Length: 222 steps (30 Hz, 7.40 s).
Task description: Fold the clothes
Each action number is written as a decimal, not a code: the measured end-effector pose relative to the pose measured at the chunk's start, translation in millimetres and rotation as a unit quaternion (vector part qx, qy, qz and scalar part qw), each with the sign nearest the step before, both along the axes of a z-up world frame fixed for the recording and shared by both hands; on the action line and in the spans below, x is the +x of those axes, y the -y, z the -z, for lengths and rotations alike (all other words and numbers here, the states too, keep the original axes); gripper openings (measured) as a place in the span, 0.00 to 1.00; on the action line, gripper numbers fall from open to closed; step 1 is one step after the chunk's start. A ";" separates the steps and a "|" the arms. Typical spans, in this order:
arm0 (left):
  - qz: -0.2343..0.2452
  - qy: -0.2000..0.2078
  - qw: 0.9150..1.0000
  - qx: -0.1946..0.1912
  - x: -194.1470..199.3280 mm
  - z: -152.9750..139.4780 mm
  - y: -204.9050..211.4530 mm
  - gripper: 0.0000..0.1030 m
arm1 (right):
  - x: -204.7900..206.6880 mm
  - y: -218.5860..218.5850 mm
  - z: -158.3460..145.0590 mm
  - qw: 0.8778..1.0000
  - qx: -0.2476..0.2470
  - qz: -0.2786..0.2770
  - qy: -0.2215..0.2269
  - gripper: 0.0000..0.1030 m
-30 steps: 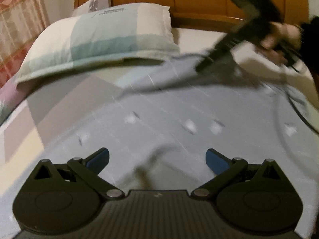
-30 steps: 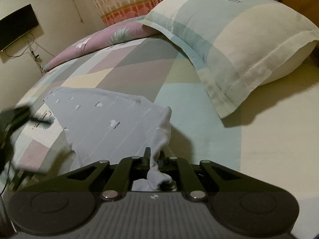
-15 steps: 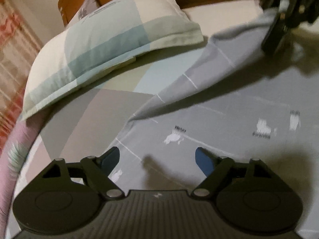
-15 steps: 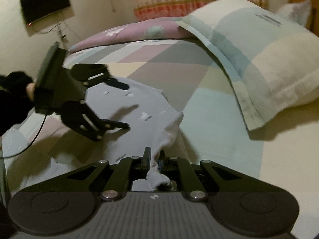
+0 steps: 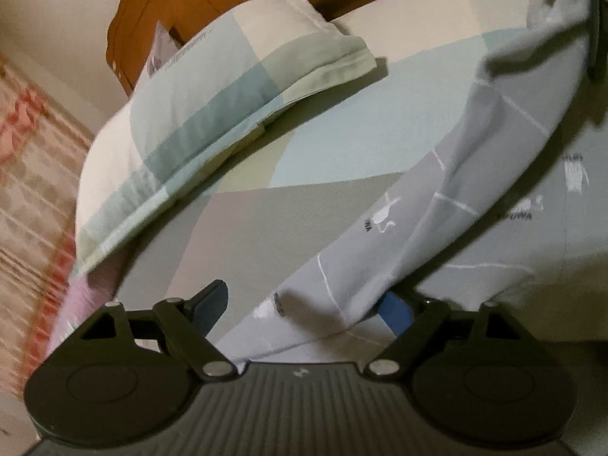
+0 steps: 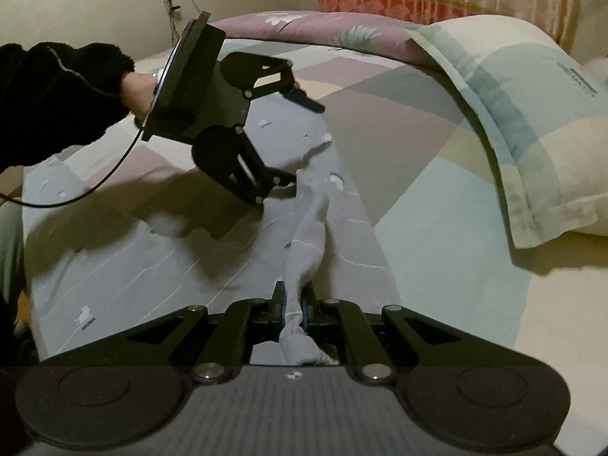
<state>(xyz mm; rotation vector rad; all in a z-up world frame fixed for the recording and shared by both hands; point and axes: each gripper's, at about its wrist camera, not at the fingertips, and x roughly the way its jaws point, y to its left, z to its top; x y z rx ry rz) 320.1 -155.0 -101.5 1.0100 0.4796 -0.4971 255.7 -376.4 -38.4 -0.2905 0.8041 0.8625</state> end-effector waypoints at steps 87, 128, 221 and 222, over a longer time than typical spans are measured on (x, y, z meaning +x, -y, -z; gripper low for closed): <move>0.231 -0.154 0.954 0.113 -257.6 -14.4 58.7 0.02 | -156.9 10.4 45.7 0.897 -0.393 -0.080 0.185 0.09; 0.019 -0.277 0.957 -0.089 -245.3 -52.2 -11.8 0.39 | -163.7 -22.5 25.0 0.976 -0.174 0.105 0.080 0.39; -0.352 -0.178 0.757 -0.521 -279.0 -53.8 -173.7 0.01 | -191.0 25.7 36.3 0.918 0.120 0.362 -0.109 0.28; -0.352 -0.178 0.758 -0.520 -279.2 -53.4 -173.8 0.01 | -188.6 33.5 38.3 0.911 0.128 0.376 -0.112 0.28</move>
